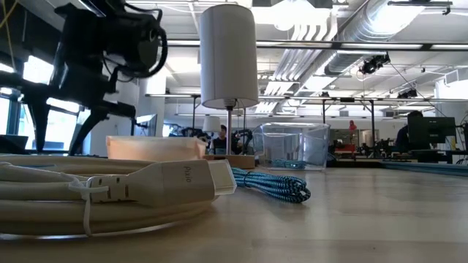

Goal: Pick & Place USB Port
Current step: Put the light blue usb cable into the orange bin, then put the black and white charger cable into the transparent bin

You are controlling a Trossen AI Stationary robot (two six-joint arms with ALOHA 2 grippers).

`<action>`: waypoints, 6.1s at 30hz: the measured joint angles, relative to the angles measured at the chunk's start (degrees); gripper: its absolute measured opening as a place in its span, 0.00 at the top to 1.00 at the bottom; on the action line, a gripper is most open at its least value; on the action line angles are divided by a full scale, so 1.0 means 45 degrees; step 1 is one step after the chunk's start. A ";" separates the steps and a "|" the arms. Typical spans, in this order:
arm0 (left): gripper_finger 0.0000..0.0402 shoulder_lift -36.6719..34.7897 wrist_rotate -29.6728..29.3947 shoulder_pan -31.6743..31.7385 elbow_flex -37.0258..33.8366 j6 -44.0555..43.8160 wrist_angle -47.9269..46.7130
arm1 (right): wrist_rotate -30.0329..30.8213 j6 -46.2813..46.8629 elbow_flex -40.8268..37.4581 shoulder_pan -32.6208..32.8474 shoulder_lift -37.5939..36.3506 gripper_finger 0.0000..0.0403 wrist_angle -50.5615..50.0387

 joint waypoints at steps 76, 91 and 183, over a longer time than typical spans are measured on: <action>0.92 -0.1982 -0.2697 1.0022 0.5663 -0.5352 -0.2588 | -0.0471 -0.0573 -0.0010 0.1171 0.0019 0.68 -0.0508; 0.92 -0.1905 -0.1832 1.1346 0.5644 -0.9029 -0.0592 | -0.0466 -0.0612 -0.0010 0.1171 0.0015 0.68 -0.0737; 0.68 -0.5514 0.1128 -0.3819 0.5181 -0.6691 -0.5963 | -0.0466 -0.2622 -0.0665 0.1132 -0.0024 0.68 0.0577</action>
